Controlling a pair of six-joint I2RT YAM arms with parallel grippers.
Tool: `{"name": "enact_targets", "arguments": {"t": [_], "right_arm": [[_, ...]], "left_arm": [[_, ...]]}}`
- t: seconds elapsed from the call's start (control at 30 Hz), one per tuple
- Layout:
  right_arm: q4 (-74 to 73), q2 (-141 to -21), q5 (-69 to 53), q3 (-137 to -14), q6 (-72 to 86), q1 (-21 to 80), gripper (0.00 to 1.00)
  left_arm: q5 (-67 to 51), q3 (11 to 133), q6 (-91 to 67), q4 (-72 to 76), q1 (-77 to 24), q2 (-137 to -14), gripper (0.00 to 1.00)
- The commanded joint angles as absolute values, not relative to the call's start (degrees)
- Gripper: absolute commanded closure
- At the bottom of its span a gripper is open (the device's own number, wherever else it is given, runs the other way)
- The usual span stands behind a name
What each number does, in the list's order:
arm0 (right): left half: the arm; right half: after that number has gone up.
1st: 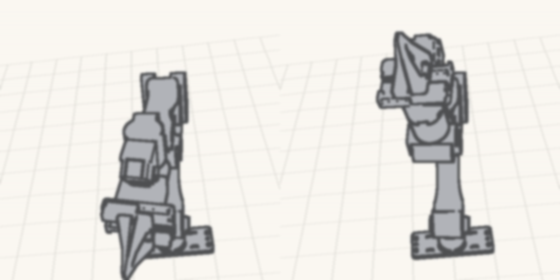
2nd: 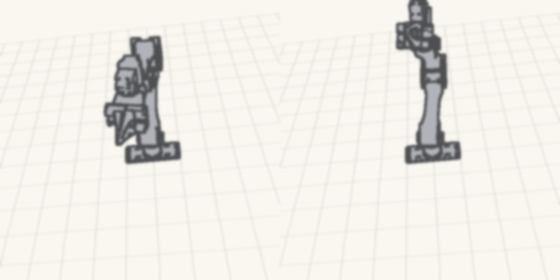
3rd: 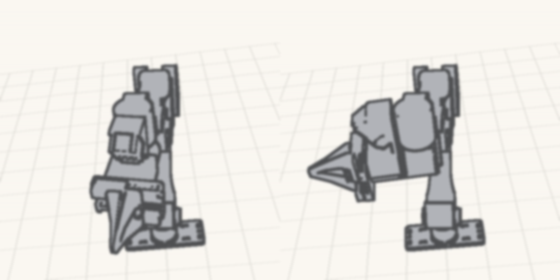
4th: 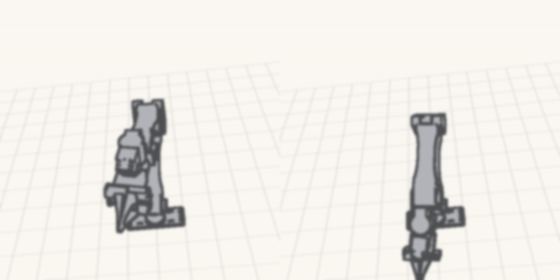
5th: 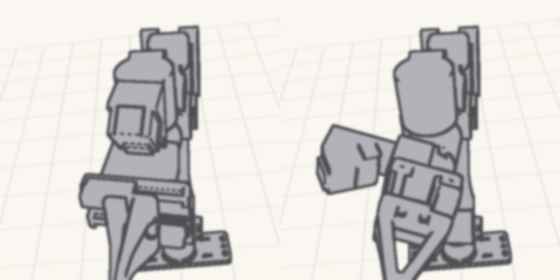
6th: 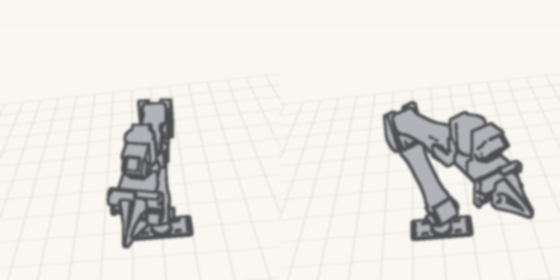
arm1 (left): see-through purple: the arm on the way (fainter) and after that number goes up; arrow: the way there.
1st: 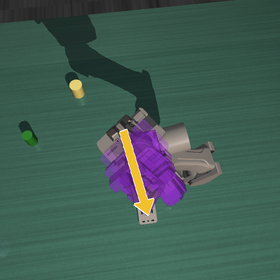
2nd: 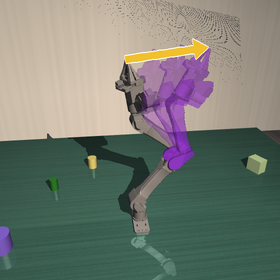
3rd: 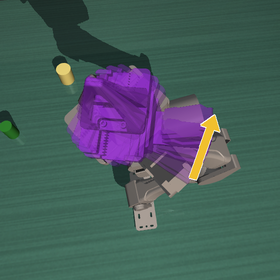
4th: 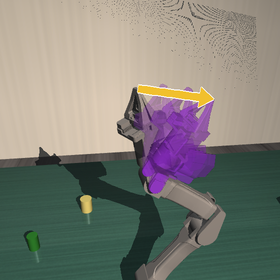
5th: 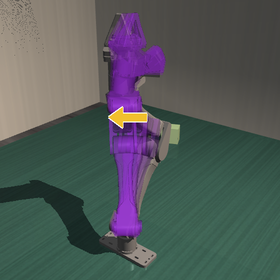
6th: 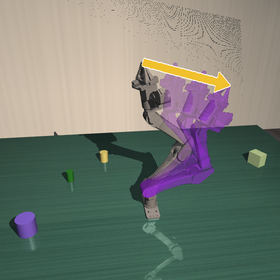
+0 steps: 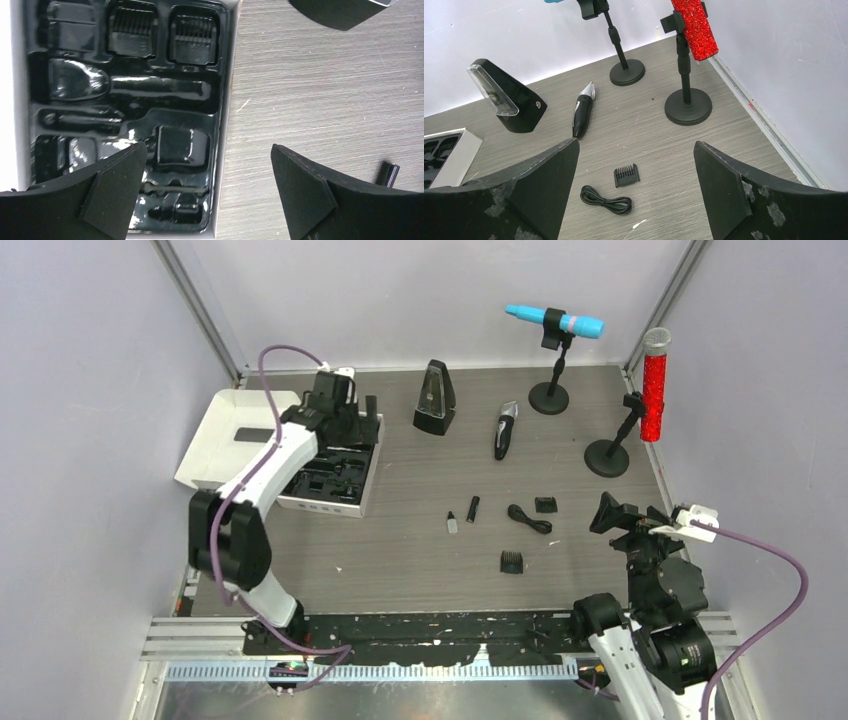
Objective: Sort the hair-cutting tools
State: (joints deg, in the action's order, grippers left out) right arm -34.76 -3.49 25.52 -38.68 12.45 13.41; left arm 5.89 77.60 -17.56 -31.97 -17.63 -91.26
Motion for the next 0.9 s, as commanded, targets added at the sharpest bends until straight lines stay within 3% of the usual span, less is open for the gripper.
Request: {"name": "enact_targets", "arguments": {"t": [0.0,0.5,0.87], "right_arm": [[-32.53,-2.42,28.59,-38.63,11.37,15.58,0.05],[-31.87,-3.65,27.63,-38.36,10.95,16.44,0.05],[-31.59,-4.19,27.78,-38.32,10.77,16.44,0.05]], "left_arm": [[0.38,82.74,-17.11,-30.31,-17.83,-97.98,0.01],[-10.72,85.96,-15.99,-29.64,-20.71,-110.55,0.01],[-15.10,73.08,-13.39,-27.28,-27.94,-100.75,0.01]]}}
